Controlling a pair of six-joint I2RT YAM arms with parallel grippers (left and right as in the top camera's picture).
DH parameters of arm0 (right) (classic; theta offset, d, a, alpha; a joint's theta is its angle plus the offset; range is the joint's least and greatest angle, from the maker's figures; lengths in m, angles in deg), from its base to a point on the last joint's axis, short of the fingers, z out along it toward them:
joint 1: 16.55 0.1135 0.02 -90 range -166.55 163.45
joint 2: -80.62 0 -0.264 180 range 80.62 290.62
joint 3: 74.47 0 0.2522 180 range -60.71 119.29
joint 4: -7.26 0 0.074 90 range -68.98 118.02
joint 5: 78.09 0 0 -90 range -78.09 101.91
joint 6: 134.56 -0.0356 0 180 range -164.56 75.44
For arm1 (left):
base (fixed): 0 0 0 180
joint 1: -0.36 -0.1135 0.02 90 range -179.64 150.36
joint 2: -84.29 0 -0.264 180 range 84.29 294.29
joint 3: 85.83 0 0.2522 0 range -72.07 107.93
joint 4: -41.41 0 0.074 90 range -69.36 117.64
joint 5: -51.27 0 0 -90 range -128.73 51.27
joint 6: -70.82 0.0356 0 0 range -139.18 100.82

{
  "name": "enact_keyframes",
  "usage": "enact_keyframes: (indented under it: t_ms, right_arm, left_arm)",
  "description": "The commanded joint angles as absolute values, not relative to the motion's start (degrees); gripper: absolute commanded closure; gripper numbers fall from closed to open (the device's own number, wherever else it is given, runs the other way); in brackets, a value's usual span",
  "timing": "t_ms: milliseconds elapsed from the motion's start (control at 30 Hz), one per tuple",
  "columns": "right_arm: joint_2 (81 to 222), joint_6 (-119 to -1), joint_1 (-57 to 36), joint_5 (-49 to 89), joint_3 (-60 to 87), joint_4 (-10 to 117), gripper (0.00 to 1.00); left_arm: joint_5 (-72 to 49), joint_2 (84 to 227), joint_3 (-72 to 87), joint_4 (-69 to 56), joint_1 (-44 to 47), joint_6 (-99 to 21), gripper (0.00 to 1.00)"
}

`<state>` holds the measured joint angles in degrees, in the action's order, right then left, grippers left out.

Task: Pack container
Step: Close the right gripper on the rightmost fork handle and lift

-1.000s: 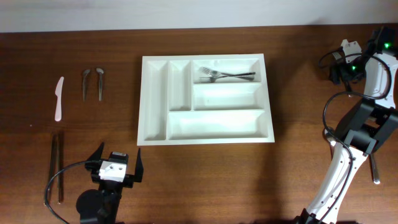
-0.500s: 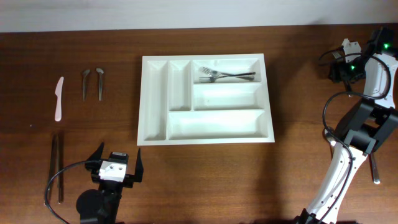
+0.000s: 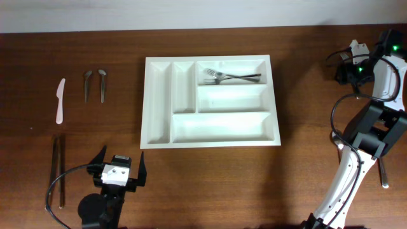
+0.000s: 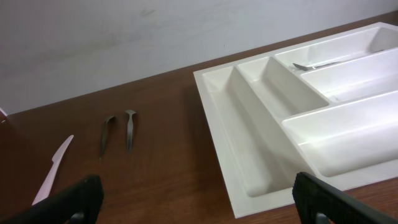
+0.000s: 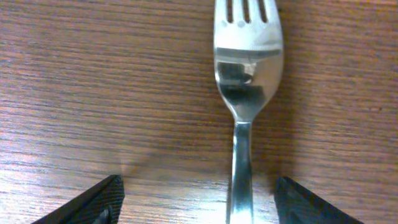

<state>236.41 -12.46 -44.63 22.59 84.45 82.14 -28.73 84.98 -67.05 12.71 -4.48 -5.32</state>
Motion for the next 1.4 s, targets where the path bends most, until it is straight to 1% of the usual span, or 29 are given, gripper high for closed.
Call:
enact_keyframes:
  t_ms: [0,67,133,233,300,433,600,767,900,1133,1267,1367]
  right_arm:
    - [237.5,-12.5,-46.7,21.9,83.3,82.1,0.30]
    - [237.5,-12.4,-47.3,22.5,83.3,82.6,0.37]
    - [237.5,-12.0,-47.4,23.1,83.3,83.0,0.42]
    - [237.5,-12.0,-47.4,23.1,83.3,83.1,0.43]
    - [237.5,-12.0,-47.2,23.2,83.3,82.8,0.46]
    - [237.5,-11.8,-46.9,23.1,83.3,82.3,0.63]
    - [237.5,-11.8,-46.8,23.1,83.3,82.1,0.74]
    - [237.5,-11.8,-46.8,23.4,83.3,82.0,0.79]
    - [237.5,-11.8,-46.8,23.4,83.3,82.0,0.86]
    - [237.5,-11.8,-45.8,23.3,83.3,82.1,0.88]
    - [237.5,-11.8,-45.0,22.5,83.9,82.1,0.94]
    - [237.4,-11.8,-44.5,22.4,85.8,83.2,0.96]
  left_arm:
    - [-29.1,84.9,-67.3,12.7,-4.2,-5.5,0.01]
    - [-29.1,84.9,-67.3,12.7,-4.2,-5.4,0.01]
    - [-29.1,84.9,-67.3,12.7,-4.2,-5.5,0.01]
    - [-29.1,84.9,-67.3,12.7,-4.2,-5.5,0.01]
    - [-29.1,84.9,-67.3,12.7,-4.2,-5.5,0.01]
    - [-29.1,84.9,-67.3,12.7,-4.2,-5.5,0.01]
    - [-29.1,84.9,-67.3,12.7,-4.2,-5.5,0.01]
    - [-29.1,84.9,-67.3,12.7,-4.2,-5.5,0.01]
    - [-29.1,84.9,-67.3,12.7,-4.2,-5.5,0.01]
    - [-29.1,84.9,-67.3,12.7,-4.2,-5.5,0.01]
    - [-29.1,84.9,-67.3,12.7,-4.2,-5.5,0.01]
    - [-29.1,84.9,-67.3,12.7,-4.2,-5.5,0.01]
